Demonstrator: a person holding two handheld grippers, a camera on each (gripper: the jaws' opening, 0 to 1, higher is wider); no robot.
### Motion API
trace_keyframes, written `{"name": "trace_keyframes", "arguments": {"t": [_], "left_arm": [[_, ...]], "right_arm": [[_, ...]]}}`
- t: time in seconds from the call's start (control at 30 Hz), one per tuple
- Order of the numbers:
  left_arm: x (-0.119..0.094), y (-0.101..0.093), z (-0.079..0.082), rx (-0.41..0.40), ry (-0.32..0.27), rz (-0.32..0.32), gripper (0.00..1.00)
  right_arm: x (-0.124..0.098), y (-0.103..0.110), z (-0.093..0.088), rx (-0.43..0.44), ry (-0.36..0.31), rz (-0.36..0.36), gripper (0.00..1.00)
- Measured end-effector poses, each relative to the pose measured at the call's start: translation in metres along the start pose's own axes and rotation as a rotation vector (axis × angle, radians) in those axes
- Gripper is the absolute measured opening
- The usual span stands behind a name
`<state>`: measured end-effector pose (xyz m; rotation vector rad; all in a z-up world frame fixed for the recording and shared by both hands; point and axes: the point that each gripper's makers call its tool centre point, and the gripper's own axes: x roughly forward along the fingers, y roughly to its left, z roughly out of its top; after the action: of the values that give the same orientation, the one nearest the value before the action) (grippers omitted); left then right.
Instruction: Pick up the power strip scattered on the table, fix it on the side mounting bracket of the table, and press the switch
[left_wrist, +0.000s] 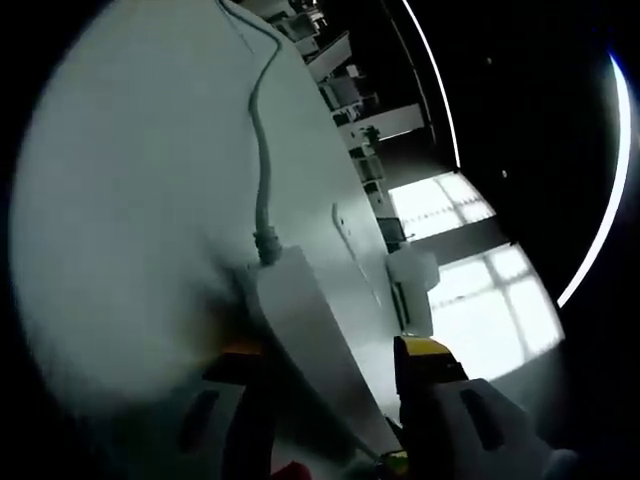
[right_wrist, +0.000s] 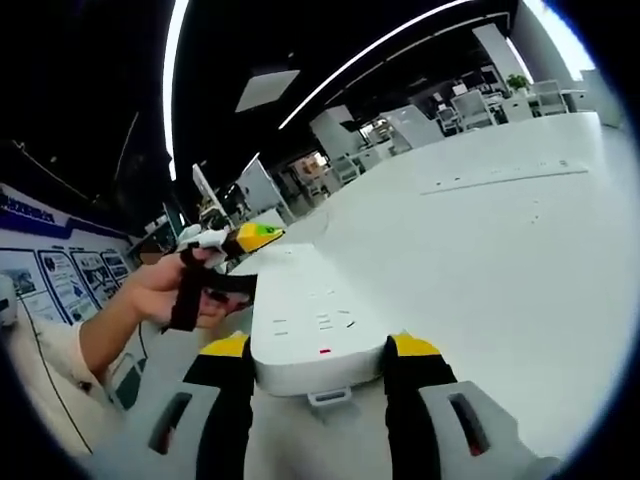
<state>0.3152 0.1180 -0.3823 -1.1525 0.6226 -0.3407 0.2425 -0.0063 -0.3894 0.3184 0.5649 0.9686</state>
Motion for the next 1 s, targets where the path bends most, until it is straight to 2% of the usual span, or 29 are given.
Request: {"name": "trace_keyframes", "arguments": {"t": [0.3,0.5,0.57,1.0], "left_arm": [[-0.001,0.007,-0.001,-0.006,0.013,0.015,0.40],[0.001,0.014,0.005,-0.028,0.016,0.013,0.35],[-0.001,0.012,0.004,-0.069,0.007,-0.002,0.33],[-0.003,0.017,0.005,-0.140,0.015,-0.033,0.30]], "right_arm": [[0.001,0.001,-0.001,-0.021,0.008,-0.009,0.48],[0.001,0.003,-0.005,-0.081,0.032,-0.029,0.48],[0.002,0.005,-0.006,-0.084,0.036,-0.033,0.48],[0.002,0.006,-0.010,-0.129,0.056,-0.064,0.48]]}}
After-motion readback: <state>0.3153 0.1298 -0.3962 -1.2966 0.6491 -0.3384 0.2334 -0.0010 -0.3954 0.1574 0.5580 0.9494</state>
